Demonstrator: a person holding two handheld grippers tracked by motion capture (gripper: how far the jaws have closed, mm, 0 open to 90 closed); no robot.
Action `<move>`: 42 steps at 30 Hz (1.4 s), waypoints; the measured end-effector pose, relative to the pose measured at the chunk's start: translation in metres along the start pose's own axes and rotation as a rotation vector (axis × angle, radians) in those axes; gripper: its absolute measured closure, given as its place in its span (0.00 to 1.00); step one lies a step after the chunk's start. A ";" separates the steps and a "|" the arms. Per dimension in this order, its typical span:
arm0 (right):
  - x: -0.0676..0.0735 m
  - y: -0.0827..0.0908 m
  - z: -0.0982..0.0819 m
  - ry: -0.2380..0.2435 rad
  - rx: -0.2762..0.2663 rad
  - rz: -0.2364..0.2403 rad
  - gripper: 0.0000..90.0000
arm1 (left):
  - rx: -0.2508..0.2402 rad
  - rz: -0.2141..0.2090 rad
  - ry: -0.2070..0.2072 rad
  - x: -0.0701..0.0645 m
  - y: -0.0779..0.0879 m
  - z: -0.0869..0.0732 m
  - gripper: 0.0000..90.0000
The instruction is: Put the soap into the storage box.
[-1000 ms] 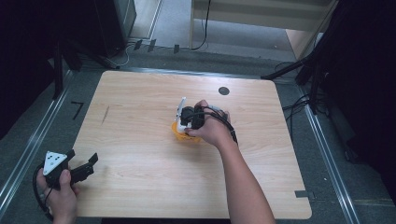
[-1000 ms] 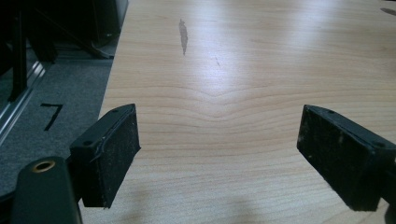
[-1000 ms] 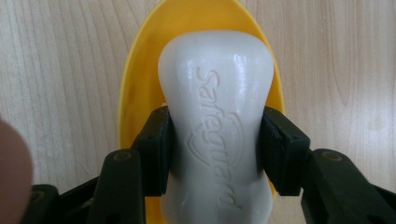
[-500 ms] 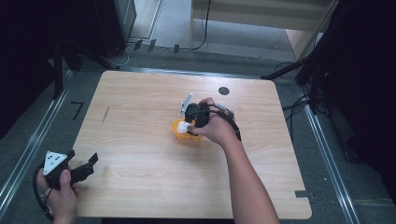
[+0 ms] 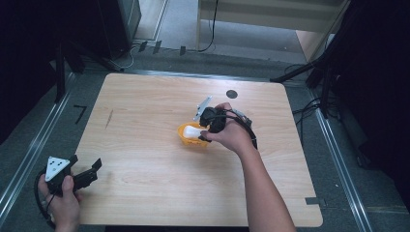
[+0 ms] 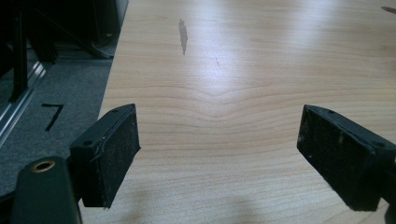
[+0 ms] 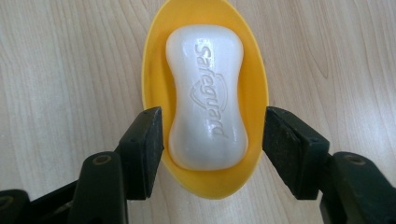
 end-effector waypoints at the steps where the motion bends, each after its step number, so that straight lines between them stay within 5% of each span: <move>1: 0.000 0.002 -0.001 -0.010 -0.004 0.000 0.44 | 0.000 0.000 0.000 0.000 0.000 0.000 0.15; 16: 0.005 0.017 -0.024 -0.172 -0.028 -0.009 0.20 | 0.000 0.001 0.001 0.000 0.000 0.000 0.15; 25: 0.006 0.031 -0.056 -0.252 -0.036 -0.037 0.05 | 0.003 0.003 -0.006 -0.001 0.000 0.000 0.15; 42: 0.014 0.040 -0.100 -0.359 -0.065 -0.118 0.00 | 0.004 0.005 -0.014 -0.001 0.000 0.000 0.15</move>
Point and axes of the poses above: each handheld gripper's, and its own axes: y roughly backward along the jaws, z roughly out of its top, x roughly to its left, the point moved 10 cm from there along -y, roughly forward along the jaws, and after that the axes turned 3 degrees about -x, right-handed, at the moved point
